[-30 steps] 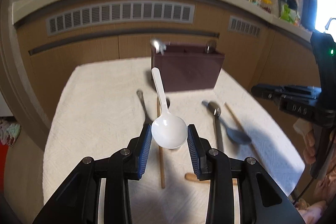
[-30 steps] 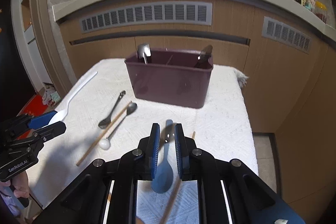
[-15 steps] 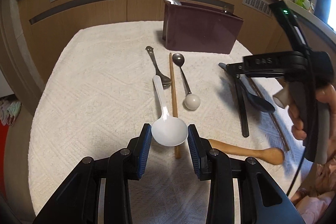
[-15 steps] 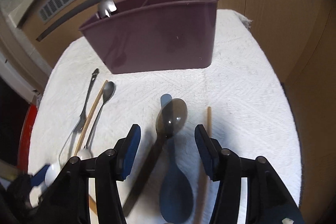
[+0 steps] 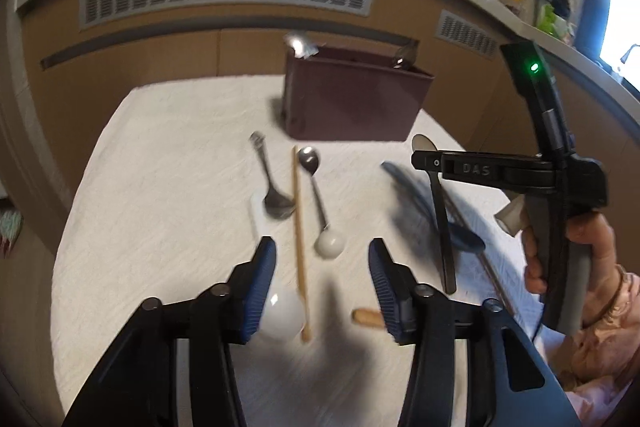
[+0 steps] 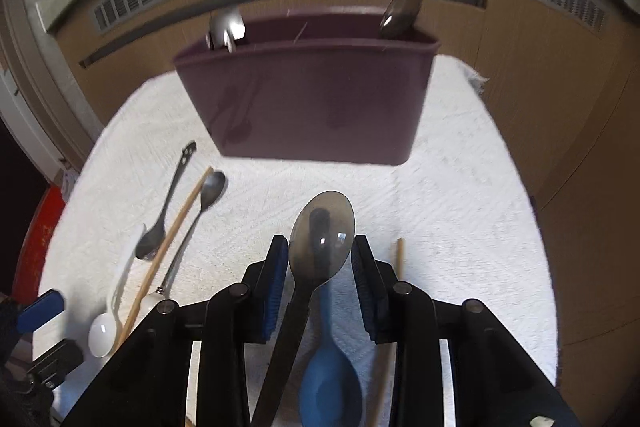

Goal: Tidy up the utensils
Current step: 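Grasp the white-knobbed metal spoon by its handle with the left tool, then carry both held spoons up over the maroon holder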

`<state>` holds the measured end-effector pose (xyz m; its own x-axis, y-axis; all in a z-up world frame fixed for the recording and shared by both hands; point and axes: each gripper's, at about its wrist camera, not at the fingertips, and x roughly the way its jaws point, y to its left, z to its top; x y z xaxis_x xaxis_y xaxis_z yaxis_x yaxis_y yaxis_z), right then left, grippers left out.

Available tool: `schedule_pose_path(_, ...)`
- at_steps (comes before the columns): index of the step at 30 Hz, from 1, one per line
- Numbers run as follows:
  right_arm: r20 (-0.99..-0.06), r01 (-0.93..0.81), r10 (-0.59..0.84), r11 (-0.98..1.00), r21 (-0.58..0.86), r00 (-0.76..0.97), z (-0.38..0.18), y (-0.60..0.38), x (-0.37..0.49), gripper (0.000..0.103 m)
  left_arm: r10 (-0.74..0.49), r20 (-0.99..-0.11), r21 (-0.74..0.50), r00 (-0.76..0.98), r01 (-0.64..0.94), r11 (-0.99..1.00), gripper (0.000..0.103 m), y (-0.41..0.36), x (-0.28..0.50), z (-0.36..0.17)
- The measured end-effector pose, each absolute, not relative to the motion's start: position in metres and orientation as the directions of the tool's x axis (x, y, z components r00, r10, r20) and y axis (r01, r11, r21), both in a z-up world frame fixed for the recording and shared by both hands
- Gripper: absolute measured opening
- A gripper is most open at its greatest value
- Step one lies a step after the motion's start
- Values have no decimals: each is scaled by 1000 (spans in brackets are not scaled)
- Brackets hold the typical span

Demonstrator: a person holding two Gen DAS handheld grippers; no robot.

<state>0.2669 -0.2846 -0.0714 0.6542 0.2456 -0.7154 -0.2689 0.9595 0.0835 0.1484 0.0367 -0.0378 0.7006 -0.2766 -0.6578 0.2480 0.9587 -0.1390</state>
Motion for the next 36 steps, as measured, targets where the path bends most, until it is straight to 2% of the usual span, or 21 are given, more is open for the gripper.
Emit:
schedule_pose_path(5,-640,-278,275,955,99,717,-44,-306,249,30,-172,-712,17,681,262,965,39,-1,172,-63)
schedule_pose_path(8,-604,-288,280,954,87,747,-30,-311,239,30,-130,-755,23,643,224,974,39,-5,189,-75)
schedule_pose_path(10,-582,-292,280,953,75,764,-25,-312,232,30,-126,-755,12,643,206,978,30,-2,195,-78)
schedule_pose_path(11,-575,-295,278,953,66,770,-23,-312,229,30,-127,-751,12,648,206,978,22,0,196,-77)
schedule_pose_path(12,-569,-297,275,953,56,775,-22,-311,227,30,-127,-745,9,655,200,980,22,2,196,-75)
schedule_pose_path(22,-483,-341,315,940,36,817,0,-311,206,30,-163,-529,15,833,201,980,22,22,160,11)
schedule_pose_path(32,-433,-381,359,924,37,827,18,-312,197,30,-203,-477,-12,855,225,974,22,21,164,50)
schedule_pose_path(36,-405,-385,363,923,31,839,36,-315,198,30,-238,-431,-17,871,255,967,22,20,171,81)
